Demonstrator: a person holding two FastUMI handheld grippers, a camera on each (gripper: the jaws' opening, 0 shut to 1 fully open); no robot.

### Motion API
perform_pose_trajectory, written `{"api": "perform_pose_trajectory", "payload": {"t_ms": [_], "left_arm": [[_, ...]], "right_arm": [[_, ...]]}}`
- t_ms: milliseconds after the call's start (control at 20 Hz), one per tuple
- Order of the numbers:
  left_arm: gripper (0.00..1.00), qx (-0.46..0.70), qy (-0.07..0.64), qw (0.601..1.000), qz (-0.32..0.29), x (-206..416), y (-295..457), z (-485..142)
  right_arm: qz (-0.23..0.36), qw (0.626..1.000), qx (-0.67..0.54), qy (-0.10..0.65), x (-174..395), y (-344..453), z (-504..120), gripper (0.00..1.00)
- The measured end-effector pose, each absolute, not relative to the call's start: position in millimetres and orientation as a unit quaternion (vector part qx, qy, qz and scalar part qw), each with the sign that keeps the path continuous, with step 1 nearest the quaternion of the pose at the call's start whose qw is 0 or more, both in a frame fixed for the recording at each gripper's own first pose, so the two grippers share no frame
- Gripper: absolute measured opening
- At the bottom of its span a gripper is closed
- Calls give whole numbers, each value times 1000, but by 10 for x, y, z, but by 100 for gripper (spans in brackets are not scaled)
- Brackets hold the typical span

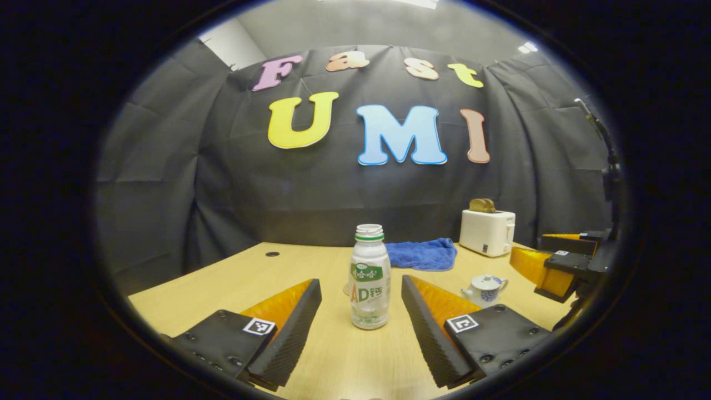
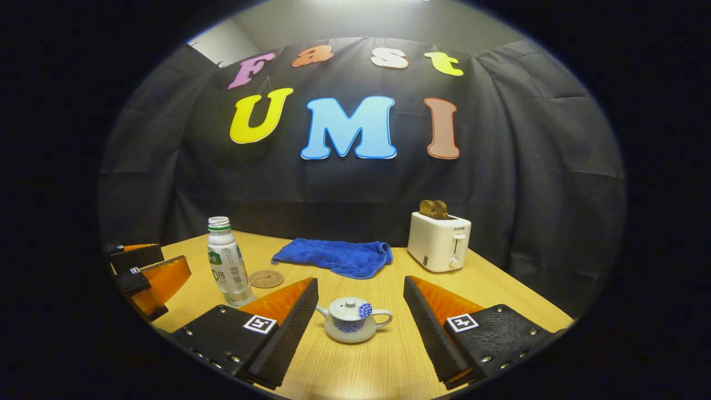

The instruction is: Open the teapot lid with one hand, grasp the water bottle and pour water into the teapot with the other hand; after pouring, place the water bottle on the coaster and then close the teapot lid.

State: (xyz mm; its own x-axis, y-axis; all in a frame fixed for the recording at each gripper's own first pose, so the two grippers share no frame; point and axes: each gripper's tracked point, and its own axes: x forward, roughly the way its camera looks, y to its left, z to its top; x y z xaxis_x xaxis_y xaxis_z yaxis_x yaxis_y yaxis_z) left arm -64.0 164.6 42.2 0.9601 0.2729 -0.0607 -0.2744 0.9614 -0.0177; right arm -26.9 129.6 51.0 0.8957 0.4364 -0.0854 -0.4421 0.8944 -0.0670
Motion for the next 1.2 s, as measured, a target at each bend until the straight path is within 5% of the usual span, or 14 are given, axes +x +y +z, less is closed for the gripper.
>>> {"api": "perform_pose_trajectory", "payload": {"t_ms": [150, 300, 600, 700, 850, 1000, 1050, 1200], "left_arm": [[100, -18, 28, 990, 135, -598, 1662, 405], [100, -22, 29, 991, 130, -563, 1667, 380], [100, -29, 35, 991, 126, -450, 1702, 297], [100, -33, 38, 991, 124, -420, 1704, 265], [100, -36, 41, 991, 123, -387, 1716, 227], [100, -41, 40, 991, 120, -368, 1724, 226], [100, -43, 40, 991, 119, -366, 1718, 211], [100, -48, 42, 991, 116, -346, 1705, 191]], "right_arm": [[229, 971, -49, 59, -139, 1372, 388, 95], [236, 966, -69, 87, -17, 1489, 230, 79], [249, 957, -79, 127, 109, 1669, 26, 79], [252, 955, -81, 133, 128, 1700, 0, 67], [242, 955, -73, 152, 229, 1682, -122, 28], [242, 956, -63, 152, 196, 1696, -125, 28], [244, 956, -61, 152, 157, 1689, -13, 7], [253, 953, -64, 157, 258, 1710, -84, 7]]}}
